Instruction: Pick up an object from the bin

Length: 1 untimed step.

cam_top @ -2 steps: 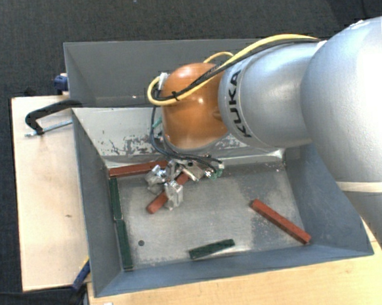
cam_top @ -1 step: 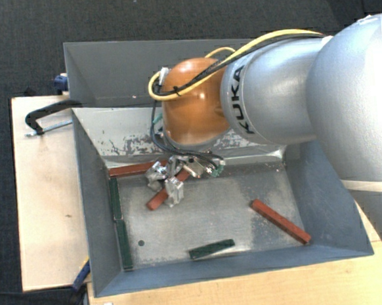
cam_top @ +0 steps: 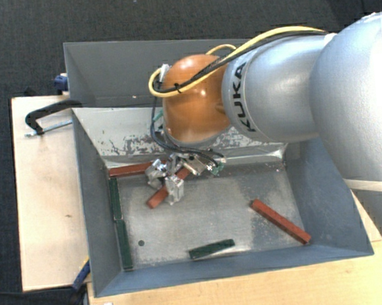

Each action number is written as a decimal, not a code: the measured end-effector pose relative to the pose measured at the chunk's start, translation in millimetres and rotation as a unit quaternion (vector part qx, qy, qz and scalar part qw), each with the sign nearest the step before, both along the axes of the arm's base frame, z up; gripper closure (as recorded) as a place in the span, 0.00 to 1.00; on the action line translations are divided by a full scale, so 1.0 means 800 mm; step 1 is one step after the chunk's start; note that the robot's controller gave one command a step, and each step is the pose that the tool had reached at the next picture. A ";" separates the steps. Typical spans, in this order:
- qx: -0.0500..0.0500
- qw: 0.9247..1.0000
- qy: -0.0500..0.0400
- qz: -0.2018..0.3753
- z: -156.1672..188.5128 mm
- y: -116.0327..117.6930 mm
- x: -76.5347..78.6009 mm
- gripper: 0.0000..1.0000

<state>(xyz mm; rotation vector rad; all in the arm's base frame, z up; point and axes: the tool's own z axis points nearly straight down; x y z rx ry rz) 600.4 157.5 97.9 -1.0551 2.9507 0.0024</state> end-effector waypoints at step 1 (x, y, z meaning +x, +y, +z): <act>0.000 1.000 0.002 0.000 0.012 0.000 -0.001 1.00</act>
Offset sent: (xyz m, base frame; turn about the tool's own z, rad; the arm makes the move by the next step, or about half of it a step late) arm 0.0000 0.0000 0.0396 0.0000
